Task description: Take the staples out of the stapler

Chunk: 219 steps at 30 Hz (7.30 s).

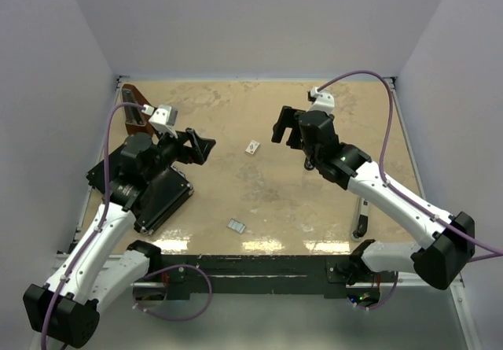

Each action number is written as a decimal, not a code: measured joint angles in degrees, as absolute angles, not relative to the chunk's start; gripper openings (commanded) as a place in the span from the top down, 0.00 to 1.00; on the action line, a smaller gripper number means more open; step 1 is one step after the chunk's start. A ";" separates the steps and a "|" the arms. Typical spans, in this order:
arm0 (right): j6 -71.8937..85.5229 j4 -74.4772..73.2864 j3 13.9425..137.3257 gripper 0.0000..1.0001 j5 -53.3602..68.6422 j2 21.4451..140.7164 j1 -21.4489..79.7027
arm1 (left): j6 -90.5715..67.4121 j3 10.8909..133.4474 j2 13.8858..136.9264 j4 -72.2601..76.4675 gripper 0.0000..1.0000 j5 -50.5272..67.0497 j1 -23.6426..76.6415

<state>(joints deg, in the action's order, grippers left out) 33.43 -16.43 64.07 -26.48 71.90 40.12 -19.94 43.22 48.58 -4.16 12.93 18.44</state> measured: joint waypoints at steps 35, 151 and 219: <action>34.17 -33.58 70.74 0.22 -30.61 96.14 26.70 | -19.97 43.22 48.86 -4.05 0.11 12.25 19.16; 34.06 -0.62 50.94 1.00 2.31 70.28 34.33 | -60.90 43.05 90.76 34.20 0.45 27.90 31.57; 30.65 -1.76 50.43 0.62 -5.32 67.57 35.68 | -56.93 37.82 90.08 31.68 1.00 28.97 31.88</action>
